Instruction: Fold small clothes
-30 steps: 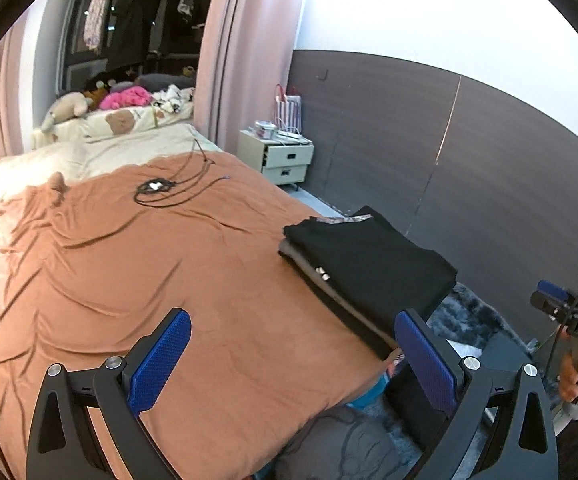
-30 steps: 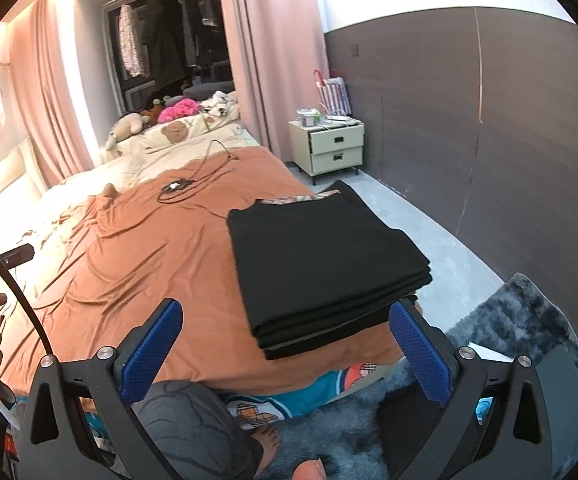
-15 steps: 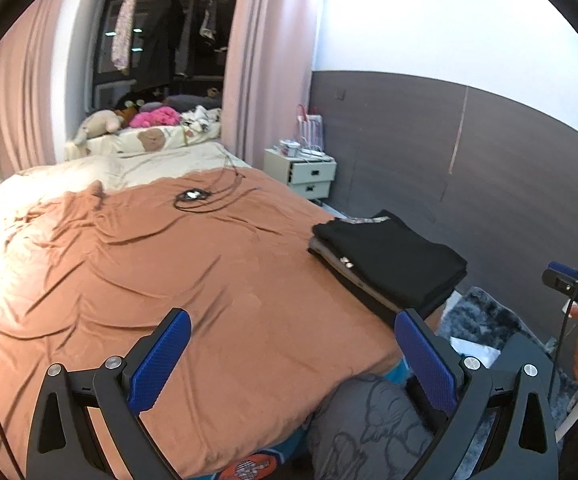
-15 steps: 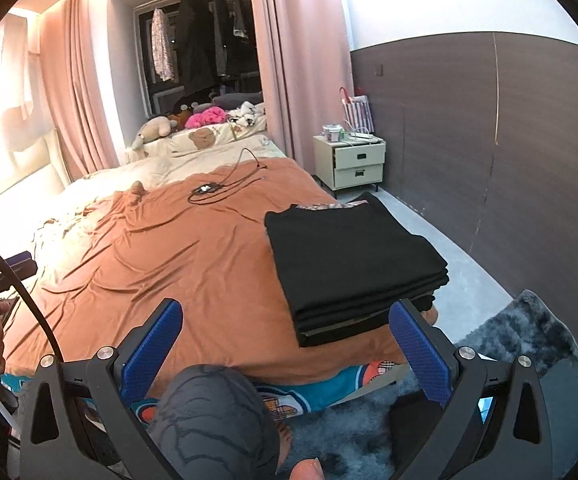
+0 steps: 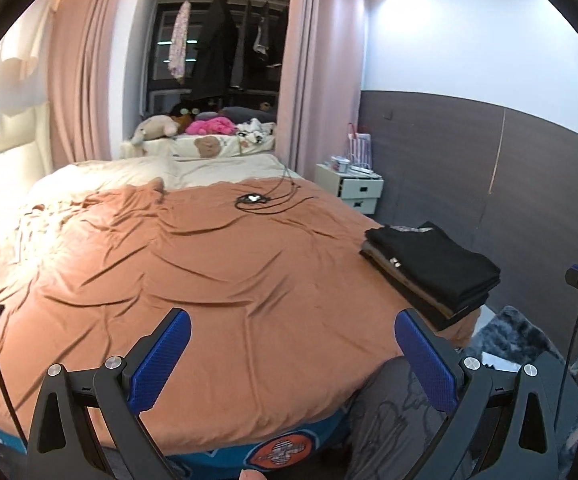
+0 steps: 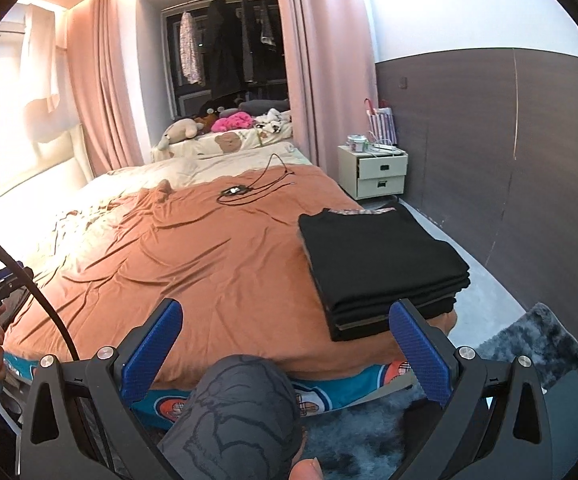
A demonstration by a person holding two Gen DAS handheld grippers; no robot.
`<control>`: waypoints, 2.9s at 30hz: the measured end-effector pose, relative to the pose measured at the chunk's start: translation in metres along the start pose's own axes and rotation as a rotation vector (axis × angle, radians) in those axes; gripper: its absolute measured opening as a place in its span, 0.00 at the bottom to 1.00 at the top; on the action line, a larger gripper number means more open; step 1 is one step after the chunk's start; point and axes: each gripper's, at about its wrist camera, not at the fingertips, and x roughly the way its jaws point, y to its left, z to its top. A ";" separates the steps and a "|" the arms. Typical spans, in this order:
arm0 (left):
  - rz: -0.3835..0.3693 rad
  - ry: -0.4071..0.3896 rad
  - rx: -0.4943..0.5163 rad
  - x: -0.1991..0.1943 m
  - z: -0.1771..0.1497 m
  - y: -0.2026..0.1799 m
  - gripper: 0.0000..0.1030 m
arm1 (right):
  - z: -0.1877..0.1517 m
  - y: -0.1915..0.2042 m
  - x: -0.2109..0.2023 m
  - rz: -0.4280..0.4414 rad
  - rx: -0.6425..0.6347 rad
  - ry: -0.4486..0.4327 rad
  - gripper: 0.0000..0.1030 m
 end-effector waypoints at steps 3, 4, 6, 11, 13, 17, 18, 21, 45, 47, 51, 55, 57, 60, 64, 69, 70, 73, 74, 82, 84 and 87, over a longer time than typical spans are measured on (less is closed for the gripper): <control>0.020 -0.008 0.006 -0.010 -0.008 0.005 1.00 | -0.007 0.004 0.000 0.005 -0.007 0.001 1.00; 0.023 -0.009 0.003 -0.012 -0.010 0.007 1.00 | -0.010 0.006 -0.001 0.005 -0.007 0.002 1.00; 0.024 -0.012 -0.005 -0.017 -0.016 0.010 1.00 | -0.016 0.009 -0.002 0.009 -0.002 0.007 1.00; 0.047 -0.007 0.010 -0.024 -0.035 0.010 1.00 | -0.030 0.014 -0.003 0.010 0.017 0.022 1.00; 0.040 -0.016 -0.007 -0.025 -0.041 0.011 1.00 | -0.035 0.015 -0.004 0.011 0.025 0.019 1.00; 0.055 -0.024 -0.017 -0.025 -0.049 0.012 1.00 | -0.041 0.013 -0.006 0.023 0.043 0.012 1.00; 0.058 -0.026 -0.019 -0.025 -0.050 0.012 1.00 | -0.041 0.014 -0.006 0.025 0.040 0.014 1.00; 0.062 -0.029 -0.030 -0.027 -0.053 0.013 1.00 | -0.045 0.021 -0.005 0.026 0.030 0.023 1.00; 0.059 -0.042 -0.041 -0.039 -0.061 0.019 1.00 | -0.047 0.042 -0.002 0.035 0.019 0.027 1.00; 0.062 -0.043 -0.036 -0.040 -0.062 0.016 1.00 | -0.047 0.042 -0.001 0.036 0.021 0.028 1.00; 0.062 -0.042 -0.034 -0.040 -0.062 0.014 1.00 | -0.048 0.045 0.000 0.036 0.016 0.033 1.00; 0.062 -0.041 -0.034 -0.040 -0.062 0.014 1.00 | -0.048 0.046 0.000 0.034 0.015 0.035 1.00; 0.059 -0.040 -0.033 -0.039 -0.062 0.012 1.00 | -0.046 0.045 0.000 0.033 0.015 0.034 1.00; 0.057 -0.039 -0.032 -0.039 -0.062 0.010 1.00 | -0.045 0.045 0.000 0.031 0.015 0.033 1.00; 0.057 -0.037 -0.034 -0.037 -0.061 0.008 1.00 | -0.047 0.044 -0.001 0.028 0.009 0.035 1.00; 0.056 -0.036 -0.033 -0.037 -0.062 0.009 1.00 | -0.047 0.043 0.002 0.028 0.013 0.041 1.00; 0.055 -0.037 -0.034 -0.037 -0.062 0.009 1.00 | -0.046 0.042 0.002 0.028 0.014 0.042 1.00; 0.055 -0.037 -0.035 -0.036 -0.062 0.008 1.00 | -0.044 0.041 0.001 0.027 0.015 0.034 1.00; 0.053 -0.038 -0.034 -0.036 -0.061 0.007 1.00 | -0.044 0.041 0.002 0.025 0.014 0.033 1.00; 0.050 -0.033 -0.030 -0.034 -0.060 0.002 1.00 | -0.044 0.037 -0.004 0.019 0.011 0.020 1.00; 0.050 -0.032 -0.026 -0.034 -0.060 0.001 1.00 | -0.045 0.035 -0.005 0.019 0.012 0.017 1.00; 0.049 -0.033 -0.025 -0.034 -0.059 0.000 1.00 | -0.046 0.032 -0.004 0.020 0.015 0.015 1.00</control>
